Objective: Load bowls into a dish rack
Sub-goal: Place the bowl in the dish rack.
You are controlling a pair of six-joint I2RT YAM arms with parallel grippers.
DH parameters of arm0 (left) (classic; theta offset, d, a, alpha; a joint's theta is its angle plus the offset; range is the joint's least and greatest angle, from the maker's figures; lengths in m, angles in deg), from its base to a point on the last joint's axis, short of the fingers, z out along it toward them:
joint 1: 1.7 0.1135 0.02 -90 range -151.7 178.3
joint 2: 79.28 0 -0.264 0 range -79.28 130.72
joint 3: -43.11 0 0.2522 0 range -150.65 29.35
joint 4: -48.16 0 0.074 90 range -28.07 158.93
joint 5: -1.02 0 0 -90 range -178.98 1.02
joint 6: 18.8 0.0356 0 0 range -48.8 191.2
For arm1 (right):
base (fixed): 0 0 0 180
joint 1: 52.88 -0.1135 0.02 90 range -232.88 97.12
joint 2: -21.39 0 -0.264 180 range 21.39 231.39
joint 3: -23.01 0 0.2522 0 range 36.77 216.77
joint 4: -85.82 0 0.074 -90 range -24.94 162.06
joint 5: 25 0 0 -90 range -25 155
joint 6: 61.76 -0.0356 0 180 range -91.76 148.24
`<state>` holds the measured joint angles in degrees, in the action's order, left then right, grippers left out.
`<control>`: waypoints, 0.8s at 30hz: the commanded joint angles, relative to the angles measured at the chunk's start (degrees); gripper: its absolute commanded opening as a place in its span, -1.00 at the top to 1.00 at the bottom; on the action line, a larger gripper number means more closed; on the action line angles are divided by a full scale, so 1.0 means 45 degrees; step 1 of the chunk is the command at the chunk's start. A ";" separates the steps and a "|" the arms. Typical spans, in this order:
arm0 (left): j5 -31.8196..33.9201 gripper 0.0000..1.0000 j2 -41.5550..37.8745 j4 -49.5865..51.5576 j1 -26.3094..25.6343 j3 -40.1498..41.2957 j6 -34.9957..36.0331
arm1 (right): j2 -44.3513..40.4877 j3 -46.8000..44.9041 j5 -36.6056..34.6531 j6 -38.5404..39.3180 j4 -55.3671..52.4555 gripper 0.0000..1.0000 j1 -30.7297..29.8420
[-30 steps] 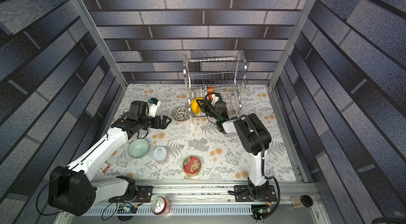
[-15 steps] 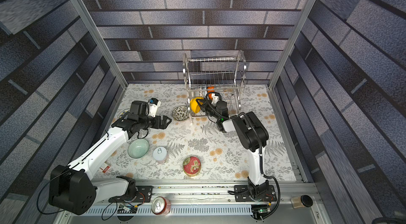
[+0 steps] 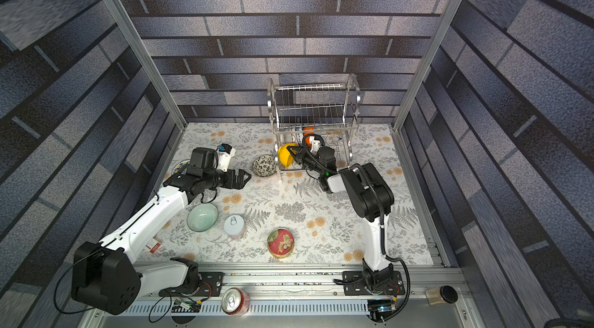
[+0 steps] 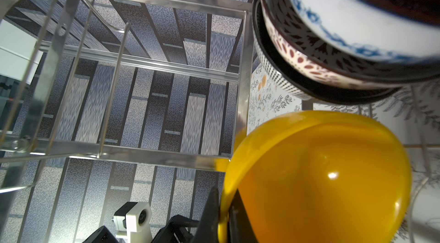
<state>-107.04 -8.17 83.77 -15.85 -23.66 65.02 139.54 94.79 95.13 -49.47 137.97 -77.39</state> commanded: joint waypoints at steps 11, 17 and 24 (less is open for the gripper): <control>-0.0300 -1.00 0.0091 0.0122 0.0045 -0.0078 0.0337 | 0.0292 0.0466 0.2178 0.0022 0.0964 0.88 0.0350; -0.0350 -0.99 0.0131 0.0146 0.0057 -0.0114 0.0354 | 0.0260 0.0564 0.2495 0.0001 0.0999 0.90 0.0387; -0.0361 -0.99 0.0125 0.0135 0.0040 -0.0112 0.0356 | 0.0311 0.1050 0.2706 -0.0297 0.1504 0.90 0.0506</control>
<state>-107.30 -7.87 83.77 -15.85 -23.66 65.04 140.78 96.53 105.07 -50.15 139.41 -75.23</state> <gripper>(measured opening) 0.996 0.088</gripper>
